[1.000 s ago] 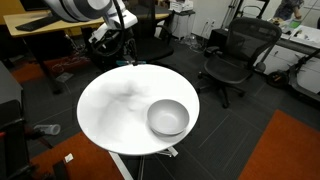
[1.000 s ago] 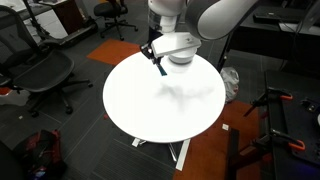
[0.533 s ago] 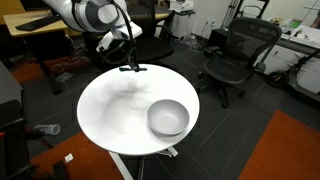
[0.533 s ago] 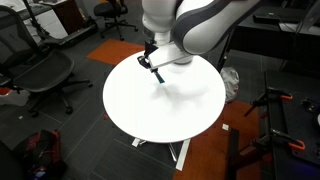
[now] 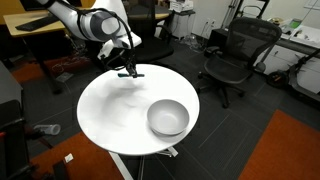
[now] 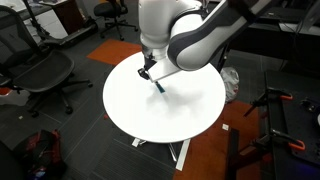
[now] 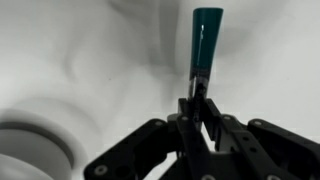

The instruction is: Take the marker out of the bowl, place the marker back in the bowl then take the marker out of the bowl

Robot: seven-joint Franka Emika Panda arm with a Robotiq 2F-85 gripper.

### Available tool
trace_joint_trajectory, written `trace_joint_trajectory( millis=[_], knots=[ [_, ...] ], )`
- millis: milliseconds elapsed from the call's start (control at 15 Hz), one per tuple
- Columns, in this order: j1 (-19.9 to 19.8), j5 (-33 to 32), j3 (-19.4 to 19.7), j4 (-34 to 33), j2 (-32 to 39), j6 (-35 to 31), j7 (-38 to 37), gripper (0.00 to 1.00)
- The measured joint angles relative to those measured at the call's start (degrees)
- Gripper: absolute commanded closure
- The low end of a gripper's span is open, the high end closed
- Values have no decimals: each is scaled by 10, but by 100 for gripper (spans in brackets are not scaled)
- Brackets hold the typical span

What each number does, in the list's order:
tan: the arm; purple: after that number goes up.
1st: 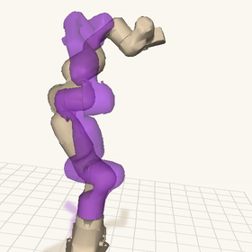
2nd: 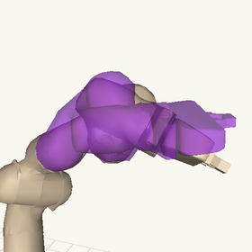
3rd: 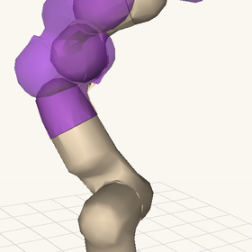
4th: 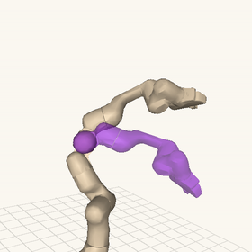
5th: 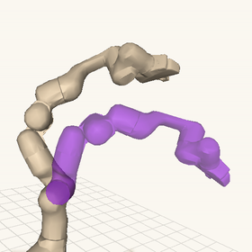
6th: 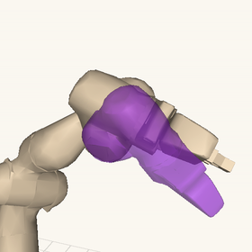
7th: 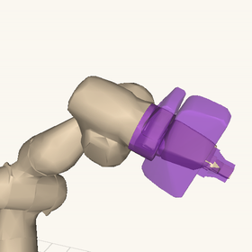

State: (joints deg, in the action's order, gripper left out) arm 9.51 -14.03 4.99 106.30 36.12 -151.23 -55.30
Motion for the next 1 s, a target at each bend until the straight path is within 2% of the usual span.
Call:
trace_joint_trajectory(
  millis=[200, 267, 400, 800, 867, 1000],
  knots=[
    [11, 2, 8, -4, 14, 0, 0, 95],
    [13, 3, 10, -6, 17, 0, 0, 56],
    [16, 5, 14, -10, 24, 0, 0, 50],
    [17, 19, 23, -28, 38, 0, 0, 5],
    [17, 21, 25, -31, 38, 0, 0, 1],
    [16, 25, 30, -36, 36, 1, 0, 0]
  ],
)
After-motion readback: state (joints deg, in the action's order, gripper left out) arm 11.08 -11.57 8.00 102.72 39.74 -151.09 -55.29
